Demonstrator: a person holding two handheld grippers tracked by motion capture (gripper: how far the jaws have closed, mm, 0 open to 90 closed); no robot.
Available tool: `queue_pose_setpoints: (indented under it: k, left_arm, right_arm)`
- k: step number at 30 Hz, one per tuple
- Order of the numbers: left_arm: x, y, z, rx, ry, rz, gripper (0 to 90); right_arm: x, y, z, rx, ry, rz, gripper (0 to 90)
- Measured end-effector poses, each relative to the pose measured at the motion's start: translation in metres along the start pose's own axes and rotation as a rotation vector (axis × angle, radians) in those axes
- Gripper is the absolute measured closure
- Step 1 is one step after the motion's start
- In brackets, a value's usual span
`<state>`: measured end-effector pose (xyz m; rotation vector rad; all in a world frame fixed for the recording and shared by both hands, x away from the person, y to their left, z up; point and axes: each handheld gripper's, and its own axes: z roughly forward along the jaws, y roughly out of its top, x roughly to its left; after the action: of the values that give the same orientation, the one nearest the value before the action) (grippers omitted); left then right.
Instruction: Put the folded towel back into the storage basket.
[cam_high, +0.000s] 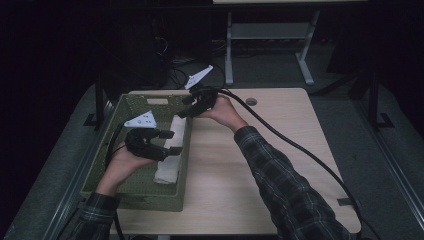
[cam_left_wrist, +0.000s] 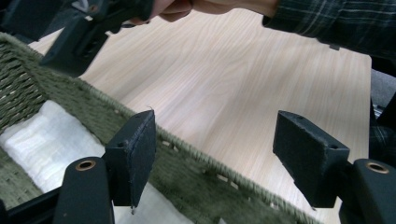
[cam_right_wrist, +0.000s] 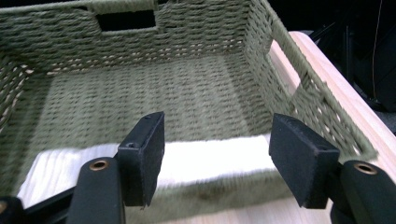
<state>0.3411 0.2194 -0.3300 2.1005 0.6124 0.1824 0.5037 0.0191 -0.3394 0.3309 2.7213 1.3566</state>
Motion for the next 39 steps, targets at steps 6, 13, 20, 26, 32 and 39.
queue_pose_setpoints:
  k: [6, 13, 20, 26, 32, 39]
  left_arm:
    - [-0.007, 0.011, 0.018, 0.003, 0.000, -0.016, 28.8]
    - [-0.022, 0.027, 0.038, 0.010, 0.031, -0.012, 28.5]
    - [-0.039, 0.033, 0.058, 0.007, 0.069, -0.032, 27.2]
    - [-0.054, 0.035, 0.079, 0.001, 0.062, -0.037, 26.5]
    - [-0.070, 0.041, 0.097, 0.013, 0.058, -0.024, 25.5]
    - [-0.089, 0.041, 0.127, 0.017, 0.054, -0.016, 24.8]
  right_arm:
    - [0.001, -0.016, -0.026, 0.012, -0.008, -0.006, 33.9]
    - [-0.005, -0.037, -0.058, 0.003, -0.031, 0.009, 32.4]
    - [-0.001, -0.055, -0.083, 0.013, -0.063, 0.006, 28.3]
    - [0.004, -0.080, -0.098, 0.001, -0.098, 0.035, 27.4]
    - [0.005, -0.103, -0.111, 0.011, -0.136, 0.080, 26.4]
    - [0.008, -0.133, -0.127, 0.030, -0.202, 0.144, 24.9]
